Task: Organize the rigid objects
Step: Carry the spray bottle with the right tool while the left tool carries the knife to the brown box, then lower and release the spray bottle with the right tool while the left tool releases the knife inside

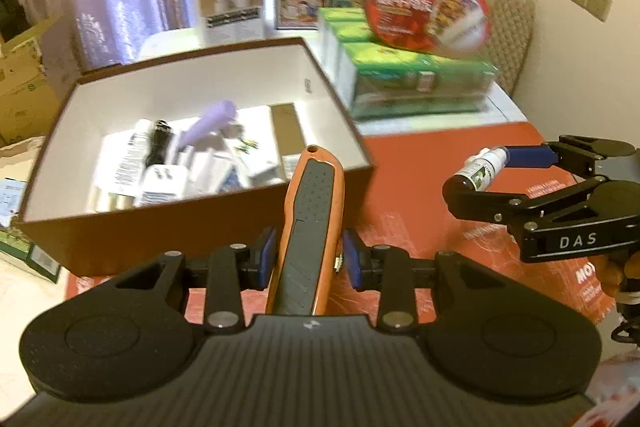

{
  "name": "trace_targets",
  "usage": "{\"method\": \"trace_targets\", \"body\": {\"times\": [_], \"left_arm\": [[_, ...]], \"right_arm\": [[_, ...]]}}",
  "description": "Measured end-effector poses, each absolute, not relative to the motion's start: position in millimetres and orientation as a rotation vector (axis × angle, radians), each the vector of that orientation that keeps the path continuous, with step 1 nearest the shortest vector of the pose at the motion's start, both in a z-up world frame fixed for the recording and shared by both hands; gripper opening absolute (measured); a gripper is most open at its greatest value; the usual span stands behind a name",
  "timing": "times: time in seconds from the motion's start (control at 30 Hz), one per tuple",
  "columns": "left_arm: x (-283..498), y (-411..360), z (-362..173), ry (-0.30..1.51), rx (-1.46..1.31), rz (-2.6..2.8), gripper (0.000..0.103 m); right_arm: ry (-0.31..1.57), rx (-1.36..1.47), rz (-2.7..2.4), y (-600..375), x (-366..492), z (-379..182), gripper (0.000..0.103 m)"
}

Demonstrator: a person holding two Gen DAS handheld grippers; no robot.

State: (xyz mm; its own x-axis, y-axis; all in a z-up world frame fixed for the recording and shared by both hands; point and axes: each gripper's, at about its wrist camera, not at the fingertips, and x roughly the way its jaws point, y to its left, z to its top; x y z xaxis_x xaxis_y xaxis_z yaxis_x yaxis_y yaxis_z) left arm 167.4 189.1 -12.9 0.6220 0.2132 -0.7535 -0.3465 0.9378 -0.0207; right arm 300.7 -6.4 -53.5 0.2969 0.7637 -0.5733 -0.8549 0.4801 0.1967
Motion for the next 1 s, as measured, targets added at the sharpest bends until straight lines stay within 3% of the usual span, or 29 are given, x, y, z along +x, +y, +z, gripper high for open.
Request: {"method": "trace_targets", "body": {"times": [0.53, 1.0], "left_arm": [[176.6, 291.8, 1.4, 0.804, -0.146, 0.415, 0.030], [215.3, 365.3, -16.5, 0.854, -0.150, 0.410, 0.031]], "right_arm": [[0.587, -0.203, 1.171, 117.2, 299.1, -31.2, 0.086], [0.665, -0.236, 1.112, 198.4, 315.4, -42.6, 0.086]]}}
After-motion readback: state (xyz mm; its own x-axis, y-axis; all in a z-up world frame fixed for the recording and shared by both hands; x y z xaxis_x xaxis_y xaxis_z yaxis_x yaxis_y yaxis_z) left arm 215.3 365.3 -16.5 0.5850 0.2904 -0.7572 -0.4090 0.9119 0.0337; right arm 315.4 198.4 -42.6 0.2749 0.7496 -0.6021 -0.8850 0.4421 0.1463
